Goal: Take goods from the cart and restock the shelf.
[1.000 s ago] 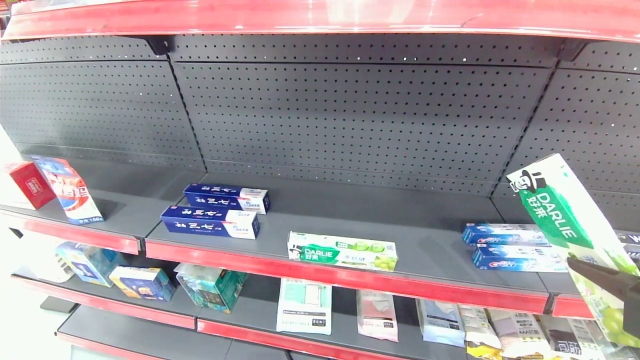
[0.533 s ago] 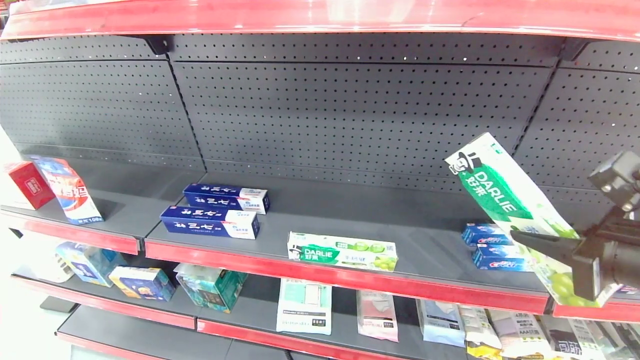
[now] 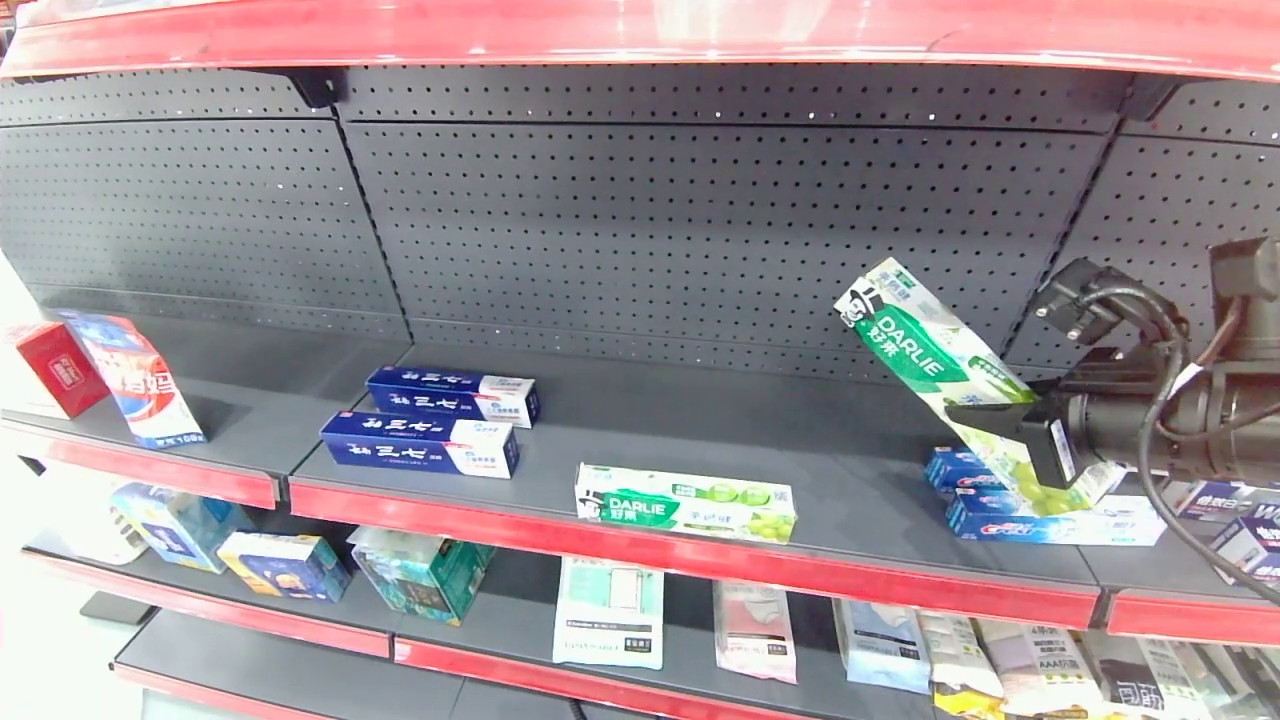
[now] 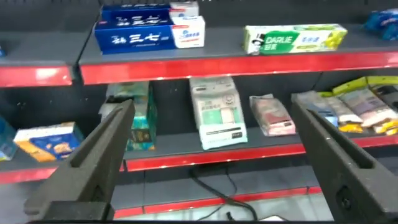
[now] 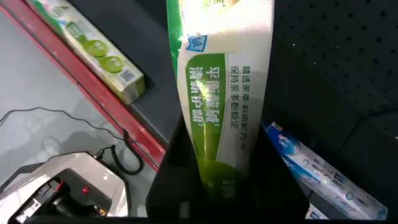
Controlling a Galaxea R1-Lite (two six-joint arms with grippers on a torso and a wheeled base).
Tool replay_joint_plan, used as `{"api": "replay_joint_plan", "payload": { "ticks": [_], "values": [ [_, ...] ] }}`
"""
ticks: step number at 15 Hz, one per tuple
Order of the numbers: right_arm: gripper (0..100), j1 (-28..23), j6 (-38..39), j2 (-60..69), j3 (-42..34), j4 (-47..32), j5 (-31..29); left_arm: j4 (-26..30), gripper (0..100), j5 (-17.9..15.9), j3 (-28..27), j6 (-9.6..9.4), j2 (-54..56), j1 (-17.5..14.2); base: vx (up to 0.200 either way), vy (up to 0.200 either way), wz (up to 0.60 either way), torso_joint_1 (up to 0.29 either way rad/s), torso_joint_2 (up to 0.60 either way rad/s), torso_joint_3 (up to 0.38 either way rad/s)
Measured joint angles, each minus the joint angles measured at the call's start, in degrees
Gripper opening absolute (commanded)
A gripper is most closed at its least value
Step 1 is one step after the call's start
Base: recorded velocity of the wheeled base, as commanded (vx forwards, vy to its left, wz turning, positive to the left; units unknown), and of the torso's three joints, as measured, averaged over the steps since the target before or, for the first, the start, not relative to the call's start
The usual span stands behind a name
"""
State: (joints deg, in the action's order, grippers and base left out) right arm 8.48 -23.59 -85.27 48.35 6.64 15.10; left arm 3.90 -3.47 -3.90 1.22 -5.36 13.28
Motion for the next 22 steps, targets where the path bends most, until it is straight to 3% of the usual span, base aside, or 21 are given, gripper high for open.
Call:
{"api": "replay_joint_plan", "payload": {
  "ticks": [2, 6, 13, 16, 18, 20, 22],
  "values": [
    [0, -0.4, 0.3, -1.3, 0.0, 0.7, 0.1, 0.1, 100, 4.0, 0.1, -0.02, -0.2, 0.0, 0.0, 0.0, 0.0, 0.0, 0.0, 0.0],
    [0, -1.2, 0.6, -2.1, -0.2, 0.7, 0.1, 0.1, 100, 6.9, -1.7, 0.04, -3.7, -0.9, 0.0, 0.0, 0.0, 0.0, 0.0, 0.0],
    [0, -1.9, 0.7, -2.1, -1.1, 0.7, 0.1, 0.5, 100, 5.0, 0.3, -0.21, -1.4, -1.2, 0.0, 0.0, 0.0, 0.0, 0.0, 0.0],
    [0, -2.0, 0.6, -2.1, -1.2, 0.7, 0.1, 0.6, 100, 0.4, 0.4, -3.02, -0.8, -1.0, 0.0, 0.0, 0.0, 0.0, 0.0, 0.0],
    [0, -1.9, 0.6, -1.9, -2.0, 1.0, 0.1, 0.6, 100, 4.6, 0.4, -1.71, -0.5, -1.1, 0.0, 0.0, 0.0, 0.0, 0.0, 0.0],
    [0, -1.8, 0.6, -1.7, -3.6, 3.4, 0.1, 0.6, 100, 5.1, 0.1, -1.71, -0.5, -1.4, 0.0, 0.0, 0.0, 0.0, 0.0, 0.0],
    [0, -1.8, 0.7, -1.9, -4.7, 4.7, 0.1, 0.6, 100, 5.1, -1.2, -1.44, -1.7, -3.6, 0.0, 0.0, 0.0, 0.0, 0.0, 0.0]
  ]
}}
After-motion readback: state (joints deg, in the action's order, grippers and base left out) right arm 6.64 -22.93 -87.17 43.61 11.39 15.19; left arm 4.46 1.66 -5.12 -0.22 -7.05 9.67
